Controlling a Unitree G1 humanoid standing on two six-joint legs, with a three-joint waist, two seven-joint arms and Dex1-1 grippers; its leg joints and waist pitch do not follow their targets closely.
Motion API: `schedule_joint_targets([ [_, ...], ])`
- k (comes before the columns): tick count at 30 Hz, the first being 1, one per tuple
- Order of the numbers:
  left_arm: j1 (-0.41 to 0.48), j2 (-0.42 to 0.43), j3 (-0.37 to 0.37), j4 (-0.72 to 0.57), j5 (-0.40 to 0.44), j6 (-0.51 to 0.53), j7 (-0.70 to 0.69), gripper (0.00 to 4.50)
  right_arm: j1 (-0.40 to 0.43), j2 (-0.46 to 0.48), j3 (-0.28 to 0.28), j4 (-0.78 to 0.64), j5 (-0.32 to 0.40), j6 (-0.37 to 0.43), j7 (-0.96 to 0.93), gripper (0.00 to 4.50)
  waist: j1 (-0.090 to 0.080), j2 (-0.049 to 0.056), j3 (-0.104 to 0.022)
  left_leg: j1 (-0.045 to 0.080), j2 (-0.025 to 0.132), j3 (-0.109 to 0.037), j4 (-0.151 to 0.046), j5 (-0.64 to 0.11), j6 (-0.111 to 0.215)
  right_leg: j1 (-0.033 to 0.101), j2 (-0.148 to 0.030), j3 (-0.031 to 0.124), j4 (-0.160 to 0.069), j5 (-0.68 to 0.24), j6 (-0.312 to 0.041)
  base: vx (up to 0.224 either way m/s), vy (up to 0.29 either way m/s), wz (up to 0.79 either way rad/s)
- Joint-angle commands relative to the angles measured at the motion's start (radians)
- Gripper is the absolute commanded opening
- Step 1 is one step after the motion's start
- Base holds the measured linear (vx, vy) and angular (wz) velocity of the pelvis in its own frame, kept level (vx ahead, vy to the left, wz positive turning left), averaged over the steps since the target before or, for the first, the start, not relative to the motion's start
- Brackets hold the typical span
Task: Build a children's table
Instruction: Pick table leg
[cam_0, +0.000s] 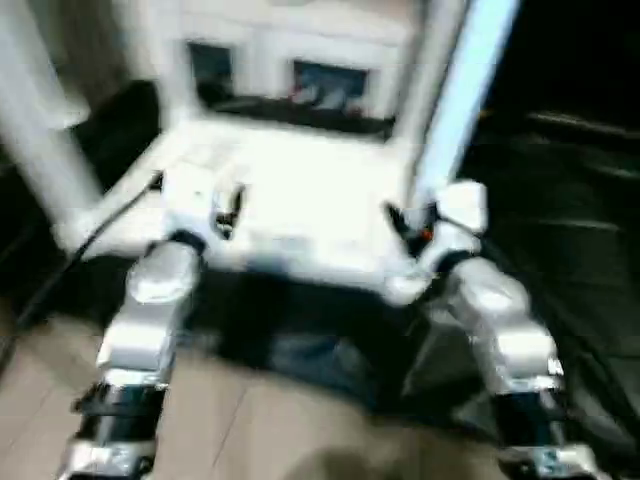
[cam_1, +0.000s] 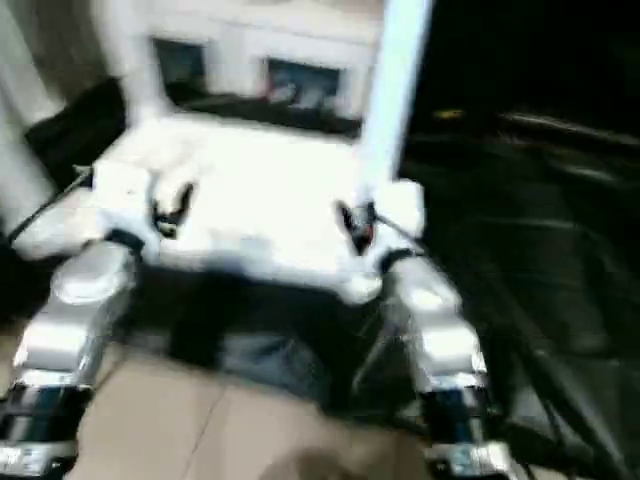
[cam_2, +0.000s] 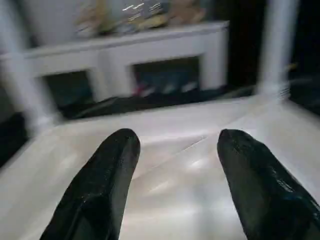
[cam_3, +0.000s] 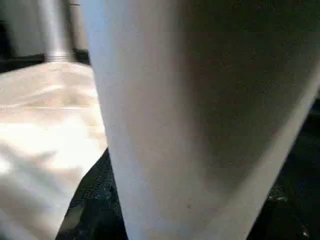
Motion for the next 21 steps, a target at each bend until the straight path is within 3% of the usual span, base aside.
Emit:
schedule_joint_targets([
  [1, -0.004, -0.008, -0.028, -0.004, -0.018, -0.007, -0.033, 2.99, 0.010, 0.000, -0.030, -0.053, 0.021, 0.036, -0.014, 1.87, 0.035, -0.021, -0.045, 0.024, -0.007, 0.088, 0.077, -0.188, 0.136, 0.135, -0.050, 0.185, -0.187, -0.563, -0.174, 0.185, -0.083, -0.13],
  [2, -0.003, -0.011, -0.027, -0.002, -0.026, -0.003, -0.040, 2.99, 0.012, -0.003, -0.030, -0.061, 0.020, 0.037, -0.011, 1.87, 0.068, -0.006, -0.042, -0.013, 0.008, 0.054, 0.125, -0.164, 0.038, 0.189, -0.081, 0.275, -0.184, -0.735, -0.311, 0.185, -0.083, -0.13],
  [3, -0.002, -0.014, -0.025, -0.002, -0.033, 0.004, -0.044, 2.99, 0.014, -0.008, -0.027, -0.069, 0.015, 0.036, -0.013, 1.87, 0.071, -0.009, -0.039, -0.039, 0.009, 0.037, 0.137, -0.137, -0.001, 0.208, -0.066, 0.294, -0.170, -0.691, -0.328, 0.209, -0.052, -0.42],
  [4, 0.000, -0.014, -0.027, -0.002, -0.034, 0.002, -0.048, 2.99, 0.016, -0.011, -0.026, -0.077, 0.015, 0.039, -0.014, 1.87, 0.081, 0.000, -0.034, -0.072, 0.011, 0.009, 0.155, -0.078, -0.062, 0.227, -0.031, 0.317, -0.151, -0.547, -0.339, 0.192, 0.002, -0.54],
  [5, 0.002, -0.017, -0.027, -0.002, -0.034, 0.002, -0.056, 2.99, 0.017, -0.014, -0.027, -0.087, 0.023, 0.045, -0.019, 1.87, 0.080, 0.003, -0.038, -0.130, 0.039, -0.036, 0.164, 0.013, -0.047, 0.257, -0.076, 0.285, -0.139, -0.342, -0.364, 0.192, 0.002, -0.54],
  [6, 0.003, -0.018, -0.027, -0.003, -0.036, 0.004, -0.059, 2.99, 0.017, -0.016, -0.027, -0.090, 0.024, 0.045, -0.020, 1.87, 0.078, 0.028, -0.049, -0.132, 0.057, -0.049, 0.160, 0.049, -0.053, 0.249, -0.082, 0.278, -0.144, -0.259, -0.377, 0.163, 0.048, -0.24],
  [7, 0.005, -0.025, -0.026, -0.005, -0.043, 0.012, -0.068, 2.99, 0.015, -0.020, -0.027, -0.099, 0.025, 0.052, -0.021, 1.87, 0.058, 0.063, -0.043, -0.117, 0.080, -0.051, 0.043, 0.094, -0.028, 0.197, 0.013, 0.179, -0.151, -0.265, -0.304, 0.142, 0.076, 0.04],
  [8, 0.006, -0.028, -0.026, -0.006, -0.046, 0.015, -0.070, 2.99, 0.014, -0.022, -0.027, -0.101, 0.024, 0.057, -0.021, 1.87, 0.048, 0.082, -0.036, -0.087, 0.090, -0.046, -0.014, 0.080, -0.017, 0.172, 0.044, 0.129, -0.146, -0.312, -0.260, 0.142, 0.076, 0.04],
  [9, 0.007, -0.031, -0.024, -0.008, -0.055, 0.019, -0.075, 2.99, 0.013, -0.022, -0.027, -0.103, 0.026, 0.061, -0.019, 1.87, 0.034, 0.130, -0.041, -0.030, 0.137, -0.094, -0.066, -0.069, -0.032, 0.109, 0.084, 0.066, -0.072, -0.310, -0.187, 0.140, 0.110, 0.02],
  [10, 0.010, -0.035, -0.025, -0.015, -0.076, 0.037, -0.099, 2.99, 0.010, -0.022, -0.030, -0.110, 0.036, 0.081, -0.011, 1.87, -0.016, 0.117, -0.060, 0.022, 0.232, -0.182, -0.112, -0.262, -0.007, 0.040, 0.065, 0.000, 0.085, -0.218, -0.071, 0.170, 0.125, 0.10],
  [11, 0.012, -0.031, -0.034, -0.018, -0.081, 0.034, -0.117, 2.99, 0.008, -0.023, -0.030, -0.115, 0.044, 0.096, 0.001, 1.87, 0.001, 0.113, -0.061, 0.029, 0.216, -0.161, -0.083, -0.132, 0.068, 0.012, 0.044, -0.013, 0.091, -0.107, -0.003, 0.170, 0.125, 0.10],
  [12, 0.012, -0.031, -0.034, -0.018, -0.081, 0.034, -0.117, 2.99, 0.008, -0.023, -0.030, -0.115, 0.044, 0.096, 0.001, 1.87, -0.002, 0.113, -0.064, 0.028, 0.196, -0.151, -0.064, 0.045, 0.105, 0.001, 0.036, -0.020, 0.086, -0.055, 0.019, 0.173, 0.100, 0.15],
  [13, 0.017, -0.026, -0.047, -0.025, -0.100, 0.035, -0.152, 2.99, 0.006, -0.025, -0.028, -0.124, 0.064, 0.113, 0.025, 1.87, 0.006, 0.100, -0.073, 0.023, 0.161, -0.123, -0.025, 0.498, 0.157, -0.009, 0.026, -0.023, 0.060, 0.068, 0.053, 0.141, 0.066, 0.05],
  [14, 0.018, -0.025, -0.050, -0.026, -0.104, 0.035, -0.160, 2.99, 0.005, -0.026, -0.026, -0.126, 0.069, 0.118, 0.032, 1.87, 0.012, 0.073, -0.083, 0.030, 0.136, -0.100, 0.020, 0.962, 0.176, -0.016, -0.005, 0.007, -0.008, 0.258, 0.062, 0.141, 0.066, 0.05],
  [15, 0.020, -0.019, -0.059, -0.024, -0.103, 0.034, -0.174, 2.99, 0.002, -0.027, -0.024, -0.131, 0.099, 0.142, 0.062, 1.87, 0.006, 0.050, -0.090, 0.027, 0.103, -0.078, 0.041, 1.058, 0.154, -0.009, -0.022, 0.024, -0.048, 0.366, 0.046, 0.053, 0.033, 0.02],
  [16, 0.016, -0.022, -0.058, -0.012, -0.119, 0.045, -0.194, 2.99, -0.008, -0.027, -0.025, -0.136, 0.178, 0.204, 0.130, 1.87, 0.038, 0.010, -0.095, -0.107, 0.042, -0.024, 0.055, 0.703, 0.150, 0.117, -0.107, 0.092, -0.045, 0.758, -0.093, 0.000, 0.000, 0.00],
  [17, 0.016, -0.022, -0.058, -0.012, -0.119, 0.045, -0.194, 2.99, -0.008, -0.027, -0.025, -0.136, 0.178, 0.204, 0.130, 1.87, 0.045, 0.007, -0.097, -0.121, 0.065, -0.021, 0.047, 0.570, 0.157, 0.131, -0.124, 0.102, -0.043, 0.849, -0.146, 0.000, 0.000, 0.00],
  [18, 0.016, -0.022, -0.058, -0.012, -0.119, 0.045, -0.194, 2.99, -0.008, -0.027, -0.025, -0.136, 0.178, 0.204, 0.130, 1.87, 0.045, 0.007, -0.097, -0.121, 0.065, -0.021, 0.047, 0.570, 0.157, 0.131, -0.124, 0.102, -0.043, 0.849, -0.146, 0.046, -0.035, 0.18],
  [19, -0.003, -0.042, -0.017, -0.005, -0.190, 0.094, -0.226, 3.26, -0.025, -0.056, -0.010, -0.129, 0.253, 0.287, 0.235, 1.87, 0.041, 0.020, -0.093, -0.130, 0.095, -0.016, -0.001, 0.421, 0.127, 0.146, -0.083, 0.063, -0.032, 0.844, -0.265, 0.000, 0.000, 0.00],
  [20, -0.010, -0.048, -0.003, -0.007, -0.218, 0.117, -0.236, 3.33, -0.028, -0.060, -0.011, -0.126, 0.271, 0.300, 0.257, 1.87, 0.033, 0.036, -0.082, -0.115, 0.120, -0.019, -0.017, 0.385, 0.122, 0.128, -0.068, 0.039, -0.038, 0.629, -0.331, 0.000, 0.000, 0.00],
  [21, -0.010, -0.048, -0.003, -0.007, -0.218, 0.117, -0.236, 3.33, -0.028, -0.060, -0.011, -0.126, 0.271, 0.300, 0.257, 1.87, 0.031, 0.045, -0.078, -0.101, 0.133, -0.020, -0.020, 0.361, 0.124, 0.115, -0.062, 0.028, -0.045, 0.495, -0.350, 0.000, 0.000, 0.00],
])
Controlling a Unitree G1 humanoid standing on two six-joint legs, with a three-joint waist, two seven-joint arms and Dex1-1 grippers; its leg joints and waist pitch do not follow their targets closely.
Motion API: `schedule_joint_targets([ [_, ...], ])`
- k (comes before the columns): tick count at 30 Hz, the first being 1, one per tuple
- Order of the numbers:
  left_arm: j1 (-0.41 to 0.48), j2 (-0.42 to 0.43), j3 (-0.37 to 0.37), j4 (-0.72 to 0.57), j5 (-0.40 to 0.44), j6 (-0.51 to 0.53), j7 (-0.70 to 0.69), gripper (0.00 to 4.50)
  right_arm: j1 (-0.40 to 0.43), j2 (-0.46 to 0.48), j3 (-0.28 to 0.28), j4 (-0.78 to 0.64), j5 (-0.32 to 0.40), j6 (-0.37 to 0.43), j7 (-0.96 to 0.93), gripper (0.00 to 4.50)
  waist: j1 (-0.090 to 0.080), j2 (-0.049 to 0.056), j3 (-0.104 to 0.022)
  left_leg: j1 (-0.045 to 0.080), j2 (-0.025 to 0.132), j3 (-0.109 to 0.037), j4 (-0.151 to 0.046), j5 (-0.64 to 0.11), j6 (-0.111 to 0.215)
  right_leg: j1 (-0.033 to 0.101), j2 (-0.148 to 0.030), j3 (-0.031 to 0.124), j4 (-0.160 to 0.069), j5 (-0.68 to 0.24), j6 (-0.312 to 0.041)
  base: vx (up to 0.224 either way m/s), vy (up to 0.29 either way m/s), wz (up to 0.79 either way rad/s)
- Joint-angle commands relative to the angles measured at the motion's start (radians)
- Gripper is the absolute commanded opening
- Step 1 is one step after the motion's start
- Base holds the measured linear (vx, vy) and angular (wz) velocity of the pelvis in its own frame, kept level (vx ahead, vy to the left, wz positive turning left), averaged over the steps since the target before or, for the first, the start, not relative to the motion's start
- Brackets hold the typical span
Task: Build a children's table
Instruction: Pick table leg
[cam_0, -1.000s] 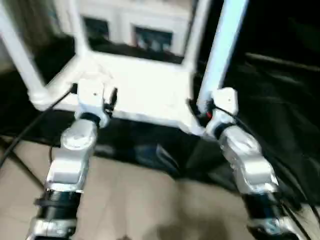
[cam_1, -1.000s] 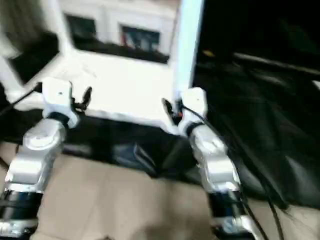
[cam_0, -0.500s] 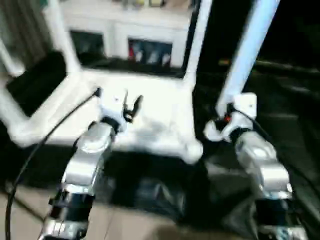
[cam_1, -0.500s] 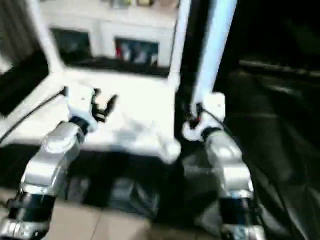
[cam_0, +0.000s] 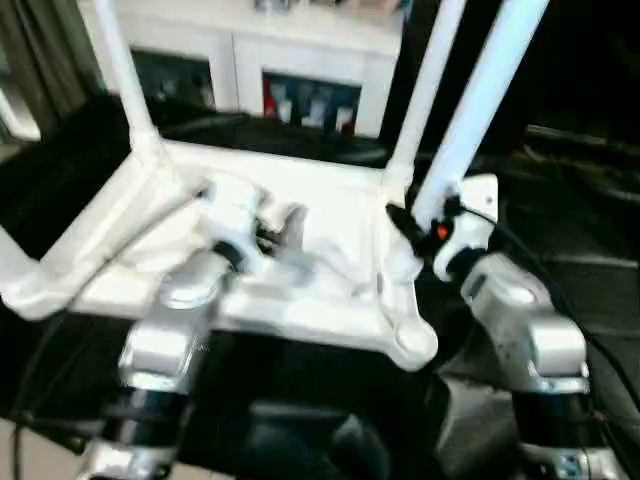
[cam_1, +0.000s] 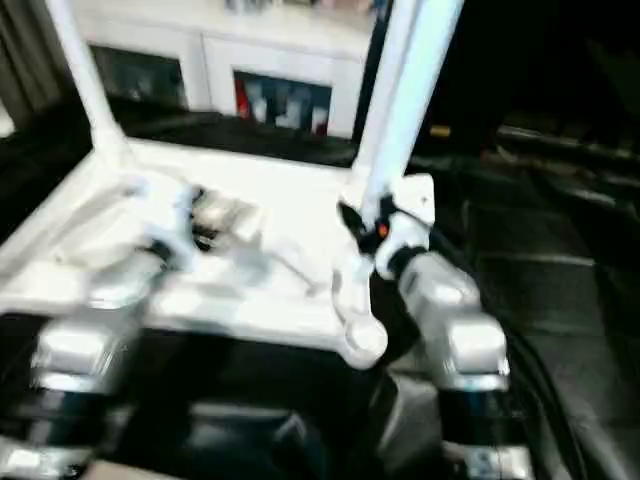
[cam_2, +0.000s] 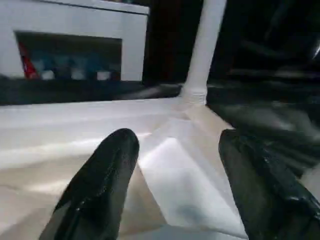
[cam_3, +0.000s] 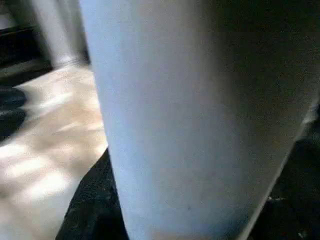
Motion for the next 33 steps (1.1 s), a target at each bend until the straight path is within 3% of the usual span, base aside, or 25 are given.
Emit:
schedule_joint_targets([
  [1, -0.033, -0.008, 0.047, -0.016, -0.094, 0.069, -0.056, 3.33, -0.027, -0.023, -0.003, -0.008, 0.077, 0.059, 0.083, 1.87, -0.001, 0.020, -0.068, 0.029, 0.118, -0.020, -0.081, 0.260, 0.114, 0.070, -0.067, 0.019, -0.024, 0.276, -0.379, 0.000, 0.000, 0.00],
  [2, -0.044, -0.010, 0.055, -0.025, -0.140, 0.109, -0.086, 3.37, -0.036, -0.029, -0.013, 0.002, 0.105, 0.086, 0.108, 1.87, 0.000, 0.017, -0.057, 0.029, 0.126, -0.017, -0.088, 0.142, 0.115, 0.066, -0.073, 0.020, -0.038, 0.129, -0.379, 0.000, 0.000, 0.00],
  [3, -0.045, -0.011, 0.056, -0.026, -0.146, 0.114, -0.090, 3.54, -0.037, -0.030, -0.015, 0.003, 0.108, 0.089, 0.111, 1.87, 0.000, 0.017, -0.052, 0.030, 0.127, -0.012, -0.090, 0.073, 0.104, 0.067, -0.079, 0.022, -0.043, 0.058, -0.380, -0.068, -0.032, 0.10],
  [5, -0.091, -0.013, 0.067, -0.035, -0.269, 0.222, -0.179, 3.74, -0.070, -0.064, -0.054, 0.042, 0.208, 0.179, 0.205, 1.87, 0.008, 0.017, -0.036, 0.044, 0.136, 0.015, -0.099, -0.179, 0.020, 0.059, -0.088, 0.023, -0.073, -0.223, -0.340, -0.076, -0.050, 0.16],
  [7, -0.115, -0.008, 0.062, -0.034, -0.322, 0.276, -0.226, 3.80, -0.090, -0.086, -0.075, 0.065, 0.249, 0.221, 0.246, 1.87, 0.017, 0.016, -0.028, 0.056, 0.145, 0.032, -0.109, -0.288, -0.057, 0.044, -0.083, 0.021, -0.089, -0.388, -0.263, -0.081, -0.040, 0.17],
  [8, -0.117, -0.007, 0.061, -0.035, -0.326, 0.282, -0.232, 3.92, -0.091, -0.088, -0.077, 0.067, 0.252, 0.224, 0.250, 1.87, 0.015, 0.014, -0.027, 0.054, 0.144, 0.033, -0.112, -0.296, -0.066, 0.045, -0.082, 0.021, -0.091, -0.412, -0.244, -0.079, -0.030, 0.15],
  [10, -0.129, 0.008, 0.044, -0.044, -0.353, 0.324, -0.277, 4.17, -0.107, -0.107, -0.087, 0.075, 0.281, 0.256, 0.279, 1.87, 0.019, 0.018, -0.032, 0.044, 0.147, 0.033, -0.118, -0.267, -0.085, 0.053, -0.082, 0.021, -0.088, -0.415, -0.208, -0.031, -0.010, 0.03],
  [12, -0.146, 0.005, 0.047, -0.048, -0.383, 0.356, -0.296, 4.27, -0.117, -0.129, -0.087, 0.064, 0.314, 0.288, 0.314, 1.87, 0.024, 0.013, -0.037, 0.036, 0.147, 0.036, -0.121, -0.211, -0.078, 0.059, -0.082, 0.023, -0.084, -0.362, -0.199, 0.000, 0.000, 0.00],
  [17, -0.185, -0.022, 0.088, -0.067, -0.495, 0.438, -0.300, 4.46, -0.119, -0.180, -0.056, 0.034, 0.345, 0.337, 0.370, 1.87, 0.034, 0.013, -0.042, 0.032, 0.147, 0.043, -0.114, -0.135, -0.057, 0.064, -0.084, 0.022, -0.080, -0.305, -0.232, 0.000, 0.000, 0.00],
  [19, -0.186, -0.020, 0.075, -0.086, -0.508, 0.451, -0.319, 4.46, -0.114, -0.193, -0.051, 0.015, 0.362, 0.356, 0.391, 1.87, 0.034, 0.009, -0.043, 0.028, 0.147, 0.045, -0.115, -0.116, -0.049, 0.067, -0.082, 0.022, -0.077, -0.285, -0.233, 0.000, 0.000, 0.00],
  [23, -0.197, -0.023, 0.061, -0.092, -0.508, 0.466, -0.324, 4.46, -0.104, -0.227, -0.020, -0.027, 0.379, 0.381, 0.437, 1.87, 0.039, 0.007, -0.050, 0.024, 0.147, 0.051, -0.110, -0.001, -0.007, 0.074, -0.079, 0.023, -0.067, -0.156, -0.261, 0.000, 0.000, 0.00],
  [29, -0.227, -0.032, 0.039, -0.070, -0.492, 0.463, -0.302, 4.46, -0.111, -0.254, 0.069, -0.044, 0.273, 0.301, 0.424, 1.87, 0.044, 0.002, -0.055, 0.019, 0.149, 0.055, -0.108, 0.057, 0.018, 0.072, -0.078, 0.022, -0.060, -0.089, -0.288, 0.000, 0.000, 0.00],
  [33, -0.243, -0.050, 0.026, -0.041, -0.463, 0.447, -0.278, 4.46, -0.126, -0.243, 0.116, -0.027, 0.197, 0.249, 0.377, 1.87, 0.045, 0.008, -0.051, 0.022, 0.150, 0.058, -0.109, 0.024, 0.010, 0.066, -0.077, 0.022, -0.065, -0.124, -0.286, 0.000, 0.000, 0.00],
])
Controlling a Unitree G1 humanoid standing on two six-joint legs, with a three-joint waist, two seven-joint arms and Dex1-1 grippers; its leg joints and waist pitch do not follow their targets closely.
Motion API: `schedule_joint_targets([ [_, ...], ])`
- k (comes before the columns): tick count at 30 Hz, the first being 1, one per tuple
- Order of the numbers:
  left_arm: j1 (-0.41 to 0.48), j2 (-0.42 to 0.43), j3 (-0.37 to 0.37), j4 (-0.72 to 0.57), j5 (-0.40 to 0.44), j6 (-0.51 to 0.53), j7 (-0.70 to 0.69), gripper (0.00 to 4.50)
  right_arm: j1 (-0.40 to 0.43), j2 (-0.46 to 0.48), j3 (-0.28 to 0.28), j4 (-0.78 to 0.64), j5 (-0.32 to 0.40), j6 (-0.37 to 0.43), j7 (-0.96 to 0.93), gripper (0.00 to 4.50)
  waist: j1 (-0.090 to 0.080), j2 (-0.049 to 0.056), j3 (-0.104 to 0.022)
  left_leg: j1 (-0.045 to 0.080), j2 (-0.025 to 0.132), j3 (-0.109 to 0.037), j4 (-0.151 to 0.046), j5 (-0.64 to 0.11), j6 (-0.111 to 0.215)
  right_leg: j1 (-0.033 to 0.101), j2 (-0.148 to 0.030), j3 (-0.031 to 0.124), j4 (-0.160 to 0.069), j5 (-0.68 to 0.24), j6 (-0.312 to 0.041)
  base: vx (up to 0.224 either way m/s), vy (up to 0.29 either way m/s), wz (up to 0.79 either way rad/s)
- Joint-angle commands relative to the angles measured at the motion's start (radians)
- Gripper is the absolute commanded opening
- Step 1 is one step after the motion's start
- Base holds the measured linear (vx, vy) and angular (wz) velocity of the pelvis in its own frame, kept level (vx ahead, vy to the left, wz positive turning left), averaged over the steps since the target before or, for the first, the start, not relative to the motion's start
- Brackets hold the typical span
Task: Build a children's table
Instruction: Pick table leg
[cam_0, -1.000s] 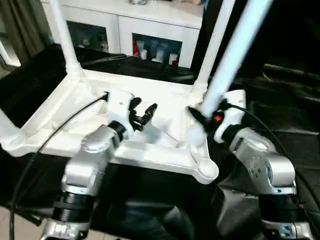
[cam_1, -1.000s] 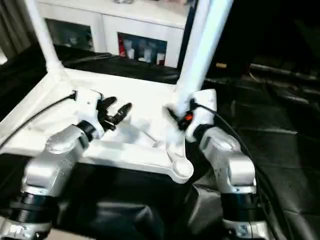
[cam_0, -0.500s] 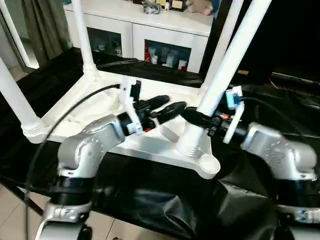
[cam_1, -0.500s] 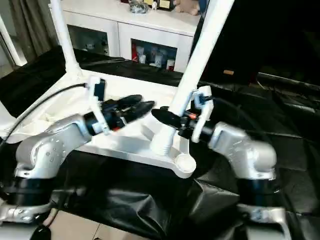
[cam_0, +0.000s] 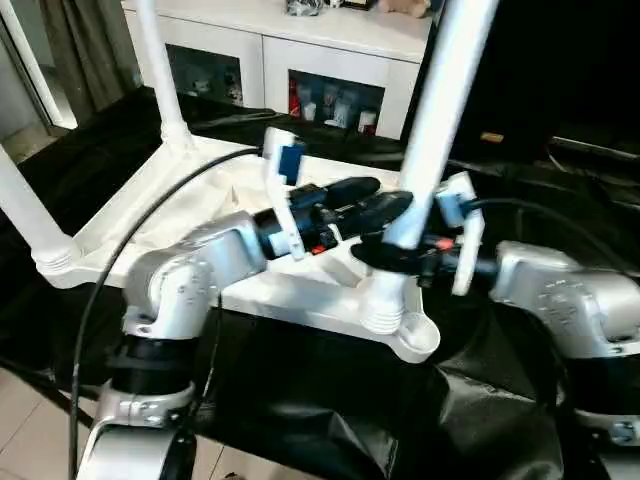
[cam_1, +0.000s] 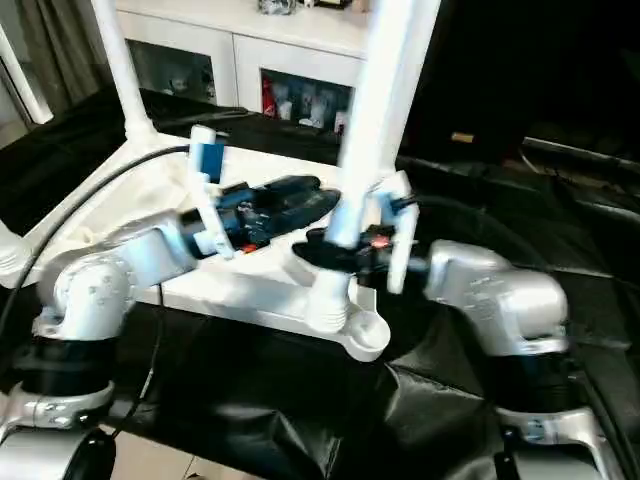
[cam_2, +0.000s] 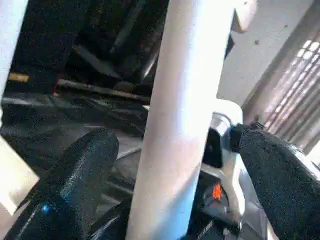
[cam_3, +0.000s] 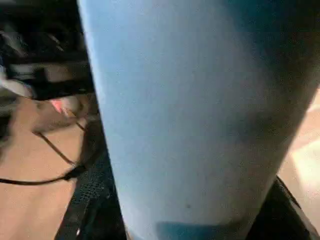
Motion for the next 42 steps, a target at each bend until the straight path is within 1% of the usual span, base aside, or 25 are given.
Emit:
schedule_joint_targets([
  [1, -0.031, -0.021, -0.012, 0.034, 0.043, -0.024, 0.050, 4.46, -0.035, 0.023, 0.013, 0.002, -0.057, -0.041, -0.076, 1.87, 0.002, 0.002, -0.063, 0.007, 0.078, -0.023, -0.082, -0.037, 0.019, 0.056, -0.073, 0.049, -0.072, -0.145, -0.258, 0.000, 0.000, 0.00],
  [2, -0.035, -0.028, -0.012, 0.046, 0.051, -0.026, 0.062, 4.46, -0.039, 0.034, 0.014, 0.005, -0.059, -0.045, -0.088, 1.87, 0.000, -0.001, -0.064, 0.006, 0.076, -0.024, -0.083, -0.051, 0.010, 0.059, -0.074, 0.048, -0.073, -0.160, -0.249, 0.000, 0.000, 0.00],
  [4, -0.036, -0.035, -0.014, 0.067, 0.069, -0.037, 0.082, 4.46, -0.040, 0.049, 0.013, -0.002, -0.049, -0.048, -0.094, 1.87, 0.001, 0.000, -0.063, 0.008, 0.077, -0.025, -0.085, -0.067, 0.005, 0.058, -0.075, 0.050, -0.074, -0.175, -0.244, 0.000, 0.000, 0.00],
  [6, -0.038, -0.040, -0.013, 0.096, 0.087, -0.050, 0.102, 4.46, -0.035, 0.057, 0.020, -0.015, -0.043, -0.058, -0.082, 1.87, 0.002, 0.000, -0.064, 0.009, 0.078, -0.025, -0.085, -0.063, 0.005, 0.058, -0.074, 0.049, -0.073, -0.155, -0.245, 0.000, 0.000, 0.00],
  [11, -0.050, -0.055, 0.007, 0.139, 0.116, -0.081, 0.158, 4.46, -0.028, 0.055, 0.038, -0.017, -0.062, -0.079, -0.078, 1.87, 0.003, 0.001, -0.066, 0.006, 0.079, -0.026, -0.084, -0.047, 0.014, 0.061, -0.076, 0.049, -0.069, -0.116, -0.251, 0.000, 0.000, 0.00],
  [12, -0.055, -0.063, 0.018, 0.149, 0.122, -0.092, 0.179, 4.30, -0.028, 0.057, 0.040, -0.016, -0.070, -0.085, -0.082, 1.87, 0.002, 0.001, -0.065, 0.005, 0.079, -0.026, -0.084, -0.045, 0.014, 0.061, -0.076, 0.049, -0.069, -0.113, -0.252, 0.000, 0.000, 0.00],
  [13, -0.066, -0.082, 0.040, 0.169, 0.144, -0.126, 0.229, 4.30, -0.027, 0.064, 0.046, -0.016, -0.085, -0.096, -0.094, 1.87, 0.002, 0.001, -0.065, 0.004, 0.079, -0.026, -0.084, -0.044, 0.013, 0.061, -0.076, 0.050, -0.069, -0.111, -0.256, 0.000, 0.000, 0.00],
  [14, -0.071, -0.089, 0.047, 0.176, 0.152, -0.141, 0.247, 4.19, -0.027, 0.069, 0.049, -0.016, -0.091, -0.104, -0.103, 1.87, 0.002, 0.000, -0.066, 0.006, 0.079, -0.025, -0.083, -0.050, 0.013, 0.061, -0.075, 0.050, -0.071, -0.111, -0.256, 0.000, 0.000, 0.00],
  [18, -0.076, -0.091, 0.033, 0.181, 0.179, -0.172, 0.254, 3.79, -0.031, 0.084, 0.054, -0.009, -0.107, -0.122, -0.129, 1.87, 0.002, -0.001, -0.064, 0.004, 0.080, -0.027, -0.086, -0.055, 0.018, 0.061, -0.077, 0.050, -0.073, -0.129, -0.248, 0.000, 0.000, 0.00],
  [21, -0.081, -0.098, 0.030, 0.186, 0.200, -0.201, 0.278, 3.66, -0.034, 0.093, 0.058, -0.001, -0.119, -0.134, -0.141, 1.87, 0.001, 0.001, -0.064, 0.006, 0.081, -0.028, -0.086, -0.062, 0.010, 0.059, -0.077, 0.050, -0.073, -0.138, -0.244, 0.000, 0.000, 0.00],
  [22, -0.083, -0.104, 0.037, 0.186, 0.199, -0.206, 0.289, 3.44, -0.035, 0.097, 0.057, 0.002, -0.122, -0.138, -0.146, 1.87, 0.001, 0.001, -0.064, 0.005, 0.081, -0.028, -0.087, -0.067, 0.009, 0.059, -0.077, 0.050, -0.073, -0.136, -0.245, 0.000, 0.000, 0.00],
  [26, -0.091, -0.126, 0.072, 0.186, 0.176, -0.196, 0.325, 3.27, -0.041, 0.113, 0.047, 0.017, -0.134, -0.149, -0.165, 1.87, 0.000, 0.002, -0.062, 0.005, 0.081, -0.027, -0.087, -0.073, 0.008, 0.059, -0.077, 0.050, -0.074, -0.132, -0.253, 0.000, 0.000, 0.00],
  [27, -0.093, -0.130, 0.080, 0.187, 0.172, -0.199, 0.330, 3.17, -0.043, 0.117, 0.044, 0.023, -0.137, -0.155, -0.175, 1.87, -0.001, 0.001, -0.063, 0.005, 0.081, -0.027, -0.087, -0.073, 0.008, 0.059, -0.078, 0.050, -0.073, -0.132, -0.253, 0.000, 0.000, 0.00],
  [28, -0.096, -0.136, 0.092, 0.190, 0.168, -0.202, 0.344, 2.96, -0.046, 0.121, 0.041, 0.028, -0.141, -0.161, -0.185, 1.87, -0.001, 0.003, -0.062, 0.005, 0.080, -0.028, -0.088, -0.079, 0.007, 0.059, -0.078, 0.050, -0.074, -0.140, -0.254, 0.000, 0.000, 0.00],
  [30, -0.098, -0.138, 0.102, 0.194, 0.158, -0.197, 0.343, 2.90, -0.049, 0.130, 0.035, 0.034, -0.147, -0.167, -0.201, 1.87, -0.002, 0.002, -0.061, 0.005, 0.080, -0.028, -0.089, -0.087, 0.003, 0.058, -0.077, 0.050, -0.076, -0.154, -0.249, 0.000, 0.000, 0.00],
  [31, -0.097, -0.131, 0.101, 0.197, 0.157, -0.195, 0.336, 2.84, -0.050, 0.139, 0.031, 0.039, -0.154, -0.175, -0.213, 1.87, -0.002, 0.001, -0.062, 0.005, 0.080, -0.028, -0.088, -0.084, 0.002, 0.058, -0.077, 0.050, -0.076, -0.152, -0.246, 0.000, 0.000, 0.00],
  [32, -0.096, -0.126, 0.098, 0.197, 0.156, -0.193, 0.327, 2.74, -0.050, 0.141, 0.030, 0.041, -0.157, -0.178, -0.217, 1.87, -0.002, 0.002, -0.062, 0.004, 0.079, -0.028, -0.088, -0.077, 0.003, 0.057, -0.077, 0.050, -0.075, -0.142, -0.246, 0.000, 0.000, 0.00],
  [33, -0.095, -0.124, 0.095, 0.195, 0.155, -0.192, 0.319, 2.74, -0.050, 0.144, 0.029, 0.042, -0.157, -0.179, -0.219, 1.87, -0.002, 0.002, -0.062, 0.004, 0.079, -0.028, -0.089, -0.075, 0.004, 0.058, -0.077, 0.050, -0.074, -0.138, -0.246, 0.000, 0.000, 0.00],
  [35, -0.093, -0.125, 0.102, 0.187, 0.136, -0.182, 0.305, 2.52, -0.048, 0.149, 0.026, 0.043, -0.153, -0.181, -0.220, 1.87, -0.003, 0.002, -0.062, 0.005, 0.080, -0.027, -0.089, -0.074, 0.007, 0.058, -0.077, 0.050, -0.074, -0.131, -0.248, 0.000, 0.000, 0.00],
  [37, -0.092, -0.113, 0.096, 0.178, 0.121, -0.161, 0.271, 2.38, -0.047, 0.158, 0.020, 0.046, -0.139, -0.179, -0.217, 1.87, -0.002, 0.001, -0.063, 0.005, 0.079, -0.027, -0.089, -0.069, 0.010, 0.058, -0.078, 0.050, -0.073, -0.126, -0.250, 0.000, 0.000, 0.00],
  [38, -0.092, -0.107, 0.091, 0.175, 0.119, -0.153, 0.260, 2.27, -0.047, 0.161, 0.016, 0.047, -0.131, -0.177, -0.215, 2.21, -0.003, 0.003, -0.062, 0.005, 0.080, -0.027, -0.090, -0.067, 0.011, 0.057, -0.077, 0.050, -0.072, -0.123, -0.251, 0.000, 0.000, 0.00],
  [39, -0.088, -0.088, 0.075, 0.167, 0.110, -0.138, 0.214, 2.20, -0.046, 0.167, 0.007, 0.047, -0.111, -0.168, -0.207, 2.42, -0.003, 0.003, -0.062, 0.006, 0.080, -0.027, -0.090, -0.067, 0.012, 0.057, -0.077, 0.050, -0.072, -0.122, -0.252, 0.000, 0.000, 0.00],
  [40, -0.086, -0.074, 0.064, 0.162, 0.104, -0.132, 0.183, 2.05, -0.045, 0.171, 0.000, 0.046, -0.096, -0.161, -0.196, 2.56, -0.003, 0.004, -0.062, 0.006, 0.080, -0.027, -0.091, -0.068, 0.013, 0.057, -0.078, 0.051, -0.072, -0.125, -0.252, 0.000, 0.000, 0.00],
  [41, -0.086, -0.074, 0.064, 0.162, 0.104, -0.132, 0.183, 2.05, -0.045, 0.171, 0.000, 0.046, -0.096, -0.161, -0.196, 2.56, -0.004, 0.005, -0.061, 0.006, 0.080, -0.027, -0.092, -0.075, 0.013, 0.056, -0.077, 0.051, -0.072, -0.128, -0.250, 0.000, 0.000, 0.00],
  [42, -0.085, -0.043, 0.045, 0.156, 0.084, -0.111, 0.120, 1.96, -0.040, 0.171, -0.012, 0.036, -0.067, -0.146, -0.169, 2.61, -0.004, 0.002, -0.061, 0.008, 0.080, -0.027, -0.092, -0.078, 0.014, 0.056, -0.076, 0.050, -0.073, -0.132, -0.249, 0.000, 0.000, 0.00],
])
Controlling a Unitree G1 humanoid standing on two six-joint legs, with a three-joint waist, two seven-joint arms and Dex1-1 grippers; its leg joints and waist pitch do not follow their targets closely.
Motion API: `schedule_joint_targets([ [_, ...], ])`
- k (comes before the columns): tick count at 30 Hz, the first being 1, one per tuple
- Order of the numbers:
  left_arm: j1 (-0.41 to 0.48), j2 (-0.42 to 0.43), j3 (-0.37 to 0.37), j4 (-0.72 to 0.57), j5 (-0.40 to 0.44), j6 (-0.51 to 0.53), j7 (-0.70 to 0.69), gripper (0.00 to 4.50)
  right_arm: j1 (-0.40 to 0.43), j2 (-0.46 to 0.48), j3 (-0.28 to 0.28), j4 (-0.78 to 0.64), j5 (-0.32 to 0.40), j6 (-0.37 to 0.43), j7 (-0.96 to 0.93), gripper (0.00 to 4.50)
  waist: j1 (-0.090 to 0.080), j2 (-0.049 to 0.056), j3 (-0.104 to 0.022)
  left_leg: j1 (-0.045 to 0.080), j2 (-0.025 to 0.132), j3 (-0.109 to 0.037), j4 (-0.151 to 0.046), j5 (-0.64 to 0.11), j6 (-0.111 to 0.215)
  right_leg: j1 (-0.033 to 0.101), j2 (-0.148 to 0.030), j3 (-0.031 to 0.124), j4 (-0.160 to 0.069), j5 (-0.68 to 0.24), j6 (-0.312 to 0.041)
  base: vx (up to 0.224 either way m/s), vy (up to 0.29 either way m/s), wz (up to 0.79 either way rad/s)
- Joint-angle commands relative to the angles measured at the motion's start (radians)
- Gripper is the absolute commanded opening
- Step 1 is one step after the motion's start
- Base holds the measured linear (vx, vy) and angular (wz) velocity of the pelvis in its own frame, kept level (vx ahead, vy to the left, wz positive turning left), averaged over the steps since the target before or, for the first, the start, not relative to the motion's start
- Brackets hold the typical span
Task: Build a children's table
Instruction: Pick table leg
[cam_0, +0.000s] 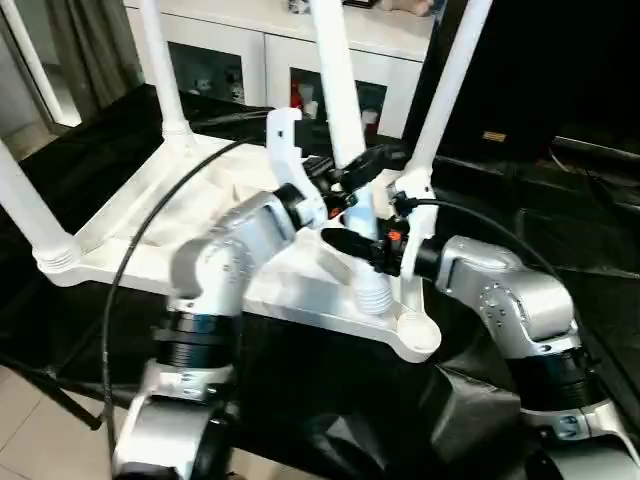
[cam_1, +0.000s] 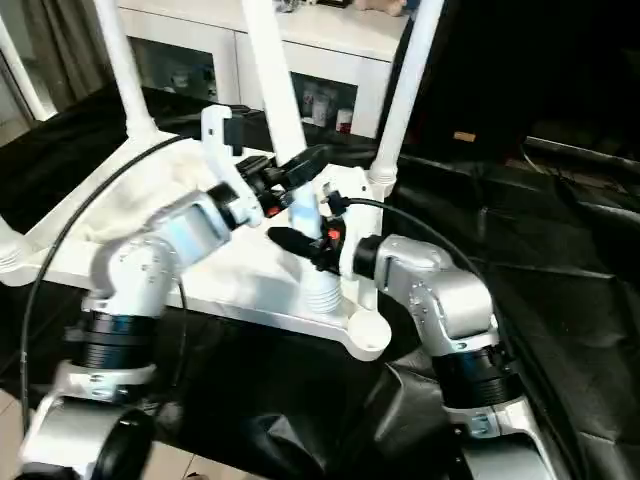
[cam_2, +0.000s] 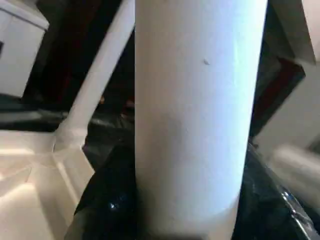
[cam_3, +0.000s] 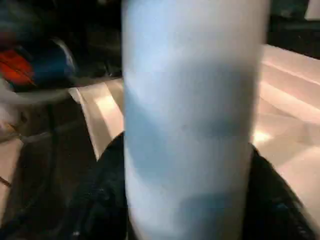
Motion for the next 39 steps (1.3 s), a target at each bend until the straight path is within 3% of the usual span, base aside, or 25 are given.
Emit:
schedule_joint_targets([
  [1, 0.005, 0.060, -0.050, -0.021, -0.031, 0.037, -0.148, 1.87, 0.006, -0.022, -0.035, -0.036, 0.058, 0.015, 0.062, 2.89, 0.005, 0.005, -0.061, 0.010, 0.079, -0.027, -0.089, -0.080, 0.017, 0.056, -0.077, 0.051, -0.069, -0.142, -0.247, 0.000, 0.000, 0.00],
  [6, 0.008, 0.122, -0.080, -0.043, -0.047, 0.023, -0.289, 1.84, 0.034, -0.065, -0.020, -0.066, 0.082, 0.023, 0.140, 3.01, 0.006, 0.009, -0.062, 0.013, 0.082, -0.025, -0.090, -0.050, 0.016, 0.054, -0.077, 0.050, -0.063, -0.088, -0.259, 0.000, 0.000, 0.00],
  [9, -0.022, 0.144, -0.037, -0.028, -0.095, 0.033, -0.354, 1.84, 0.075, -0.121, 0.011, -0.100, 0.111, 0.048, 0.230, 3.01, 0.013, 0.010, -0.060, 0.011, 0.081, -0.023, -0.090, -0.060, 0.017, 0.059, -0.078, 0.051, -0.064, -0.082, -0.274, 0.000, 0.000, 0.00],
  [13, -0.048, 0.148, 0.006, -0.030, -0.160, 0.054, -0.400, 1.84, 0.108, -0.158, 0.047, -0.120, 0.115, 0.062, 0.273, 3.01, 0.015, 0.010, -0.057, 0.011, 0.081, -0.024, -0.091, -0.098, 0.002, 0.058, -0.082, 0.052, -0.070, -0.141, -0.275, 0.000, 0.000, 0.00],
  [14, -0.050, 0.147, 0.013, -0.044, -0.187, 0.065, -0.418, 1.84, 0.111, -0.152, 0.047, -0.114, 0.109, 0.061, 0.262, 2.72, 0.015, 0.012, -0.057, 0.011, 0.082, -0.026, -0.092, -0.107, -0.006, 0.058, -0.082, 0.052, -0.071, -0.163, -0.271, 0.000, 0.000, 0.00],
  [17, -0.051, 0.147, 0.012, -0.053, -0.197, 0.071, -0.428, 1.84, 0.110, -0.140, 0.038, -0.104, 0.112, 0.063, 0.245, 2.62, 0.012, 0.011, -0.056, 0.011, 0.083, -0.026, -0.093, -0.120, -0.012, 0.055, -0.081, 0.053, -0.073, -0.190, -0.261, 0.000, 0.000, 0.00],
  [19, -0.049, 0.147, 0.007, -0.053, -0.194, 0.073, -0.431, 1.84, 0.106, -0.133, 0.034, -0.097, 0.110, 0.056, 0.238, 2.30, 0.013, 0.013, -0.057, 0.011, 0.083, -0.026, -0.094, -0.114, -0.014, 0.055, -0.081, 0.053, -0.073, -0.183, -0.258, 0.000, 0.000, 0.00],
  [25, -0.044, 0.147, 0.001, -0.039, -0.182, 0.086, -0.402, 1.84, 0.093, -0.113, 0.026, -0.069, 0.093, 0.019, 0.208, 2.12, 0.013, 0.015, -0.058, 0.011, 0.083, -0.026, -0.094, -0.106, -0.019, 0.055, -0.079, 0.051, -0.070, -0.153, -0.263, 0.000, 0.000, 0.00],
  [28, -0.052, 0.145, 0.000, -0.014, -0.148, 0.079, -0.352, 2.54, 0.090, -0.096, 0.018, -0.057, 0.080, -0.001, 0.182, 2.08, 0.012, 0.015, -0.058, 0.011, 0.083, -0.026, -0.095, -0.109, -0.021, 0.055, -0.079, 0.051, -0.070, -0.152, -0.265, 0.000, 0.000, 0.00],
  [33, -0.041, 0.132, -0.029, -0.011, -0.051, 0.005, -0.275, 2.86, 0.066, -0.047, 0.003, -0.007, -0.020, -0.098, 0.028, 2.03, 0.009, 0.018, -0.057, 0.011, 0.085, -0.027, -0.097, -0.109, -0.041, 0.052, -0.080, 0.052, -0.073, -0.160, -0.248, 0.000, 0.000, 0.00],
  [34, -0.039, 0.113, -0.048, -0.007, 0.013, -0.017, -0.187, 2.96, 0.045, -0.010, -0.010, 0.030, -0.073, -0.143, -0.080, 2.02, 0.006, 0.016, -0.057, 0.012, 0.083, -0.027, -0.098, -0.117, -0.048, 0.053, -0.079, 0.053, -0.075, -0.180, -0.240, 0.000, 0.000, 0.00],
  [36, -0.038, 0.112, -0.049, -0.007, 0.015, -0.018, -0.183, 2.98, 0.045, -0.008, -0.011, 0.031, -0.075, -0.145, -0.085, 2.01, 0.004, 0.017, -0.056, 0.012, 0.082, -0.026, -0.098, -0.121, -0.056, 0.051, -0.078, 0.053, -0.077, -0.191, -0.234, 0.000, 0.000, 0.00],
  [37, -0.028, 0.080, -0.066, -0.008, 0.063, -0.025, -0.091, 2.98, 0.033, 0.031, -0.015, 0.054, -0.128, -0.188, -0.188, 2.00, 0.006, 0.014, -0.059, 0.013, 0.083, -0.024, -0.097, -0.108, -0.055, 0.050, -0.078, 0.054, -0.075, -0.171, -0.233, 0.000, 0.000, 0.00],
  [39, -0.015, 0.048, -0.083, -0.006, 0.098, -0.042, -0.021, 2.98, 0.029, 0.059, -0.007, 0.069, -0.166, -0.226, -0.249, 1.99, 0.005, 0.014, -0.061, 0.008, 0.081, -0.024, -0.096, -0.070, -0.049, 0.056, -0.077, 0.053, -0.069, -0.109, -0.240, 0.000, 0.000, 0.00],
])
